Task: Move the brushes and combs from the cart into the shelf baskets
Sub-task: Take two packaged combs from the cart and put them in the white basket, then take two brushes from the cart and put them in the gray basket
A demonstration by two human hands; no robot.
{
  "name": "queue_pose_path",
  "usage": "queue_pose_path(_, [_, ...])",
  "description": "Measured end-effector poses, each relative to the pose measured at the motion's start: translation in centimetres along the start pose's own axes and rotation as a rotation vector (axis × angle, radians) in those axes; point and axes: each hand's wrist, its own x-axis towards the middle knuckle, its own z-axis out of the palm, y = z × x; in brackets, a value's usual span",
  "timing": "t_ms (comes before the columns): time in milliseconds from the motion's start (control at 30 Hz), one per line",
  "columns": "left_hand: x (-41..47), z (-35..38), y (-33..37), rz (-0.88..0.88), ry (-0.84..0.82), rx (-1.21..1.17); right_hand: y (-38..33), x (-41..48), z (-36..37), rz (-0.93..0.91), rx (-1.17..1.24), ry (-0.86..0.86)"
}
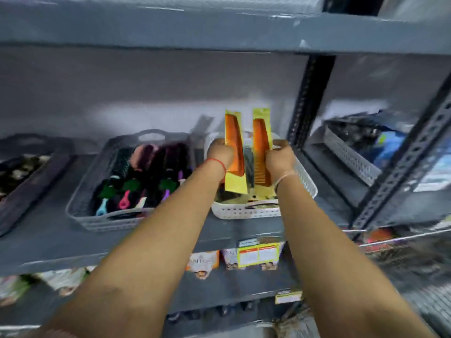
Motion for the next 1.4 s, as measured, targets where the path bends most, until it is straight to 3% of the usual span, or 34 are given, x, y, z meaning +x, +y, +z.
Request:
queue_pose_path(100, [1.1,2.1,-1.7,-0.043,-0.077,0.188,2.0,0.9,-1.2,0.06,-0.13,-0.101])
queue_pose_path(267, [0.5,4.3,-4.7,-0.038,-0.055,0.508,5.0,0.7,-1.3,0.094,-0.408,-0.205])
queue_pose_path(333, [0.0,4.9,-5.2,0.038,-0.041,0.691,4.8,0.4,-1.2,0.057,-0.513,-0.165])
queue_pose_path(400, [-0.2,4.8,-4.9,0.119,0.005,0.727,4.3,-0.2,-1.1,-0.017,-0.644,-0.082])
queue_pose_path(500, [-1.1,2.0,-4.4,0.183,0.045,0.298,2.5,-1.8,0.4,-0.211,-0.639,-0.056])
queue_pose_path(600, [-3.5,-3.6,-6.0,0.184,0.156,-0.136,-0.1,-5.8,4.7,-0.308,-0.236,-0.178])
queue_pose_path(667, [-5.8,-8.6,-9.4,0.161,0.284,-0.261,-1.6,-10.7,9.1,-0.264,-0.022,-0.33])
queue_pose_path(733, [-8.3,-13.5,-13.5,0.065,0.446,-0.385,-2.1,-16.0,13.9,-0.213,0.11,-0.499])
queue_pose_path(833, [-12.5,-20.2,-20.9,-0.123,0.66,-0.541,-2.2,-23.9,20.4,-0.314,0.105,-0.652])
queue_pose_path(900, [-15.5,-24.4,-26.1,-0.236,0.767,-0.642,-1.5,-29.4,24.4,-0.281,0.193,-0.83])
queue_pose_path(1033, [-21.7,-30.8,-36.4,-0.444,0.946,-0.775,2.9,-39.1,31.5,-0.125,-0.038,-1.198])
queue_pose_path(1233, [-27.3,-33.0,-49.9,-0.892,0.906,-0.717,12.8,-45.7,36.0,0.236,-0.476,-1.414])
queue_pose_path(1400, [-29.4,-30.2,-58.1,-1.211,0.786,-0.608,20.0,-47.9,38.7,0.208,-0.747,-1.48])
